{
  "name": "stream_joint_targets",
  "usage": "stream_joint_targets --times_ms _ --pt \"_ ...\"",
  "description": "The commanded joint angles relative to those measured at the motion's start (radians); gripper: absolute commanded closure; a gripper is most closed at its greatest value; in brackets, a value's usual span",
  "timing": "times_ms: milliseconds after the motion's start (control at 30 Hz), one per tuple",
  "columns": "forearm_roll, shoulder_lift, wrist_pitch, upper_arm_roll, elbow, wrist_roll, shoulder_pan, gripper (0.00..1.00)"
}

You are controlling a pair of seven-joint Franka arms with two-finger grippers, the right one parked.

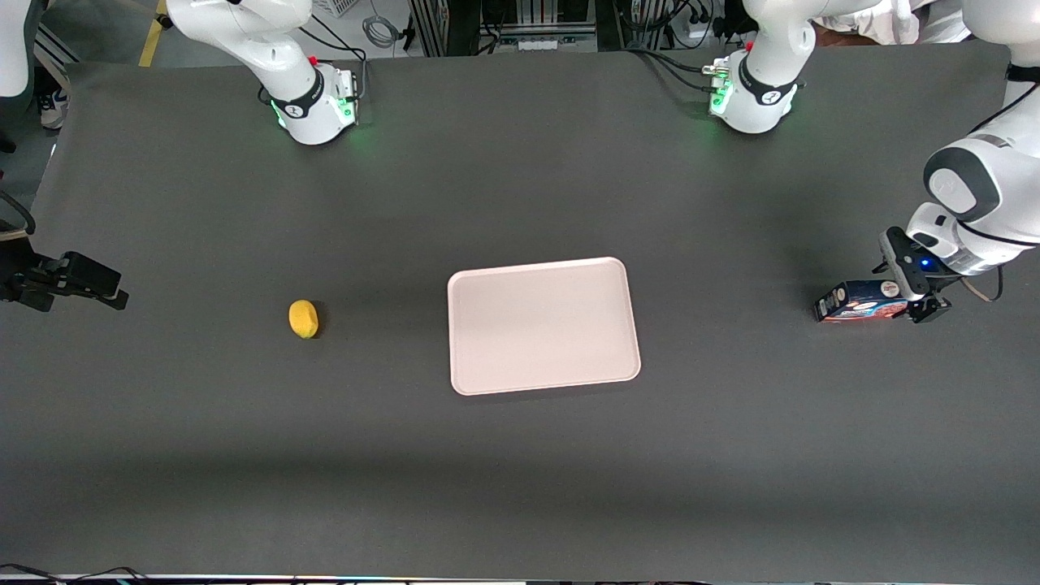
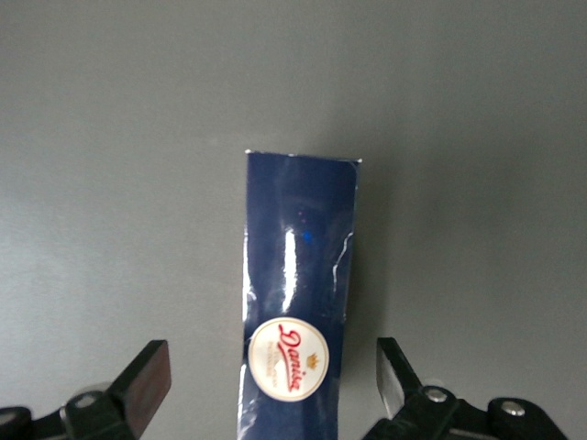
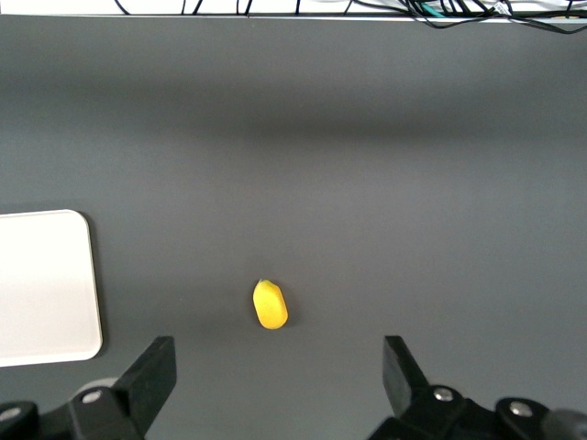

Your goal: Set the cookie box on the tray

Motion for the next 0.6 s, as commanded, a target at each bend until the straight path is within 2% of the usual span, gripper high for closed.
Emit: stream_joint_targets --times_ms 0,267,567 --pt "0.000 0.007 0.002 0.001 0.000 -0.063 -0.013 0.00" --pt "0.001 0.030 0.008 -0.016 0.000 -0.130 -0.018 0.00" --pt "0.006 0.055 0.063 -0.016 0.000 -0.115 -0.016 0.00"
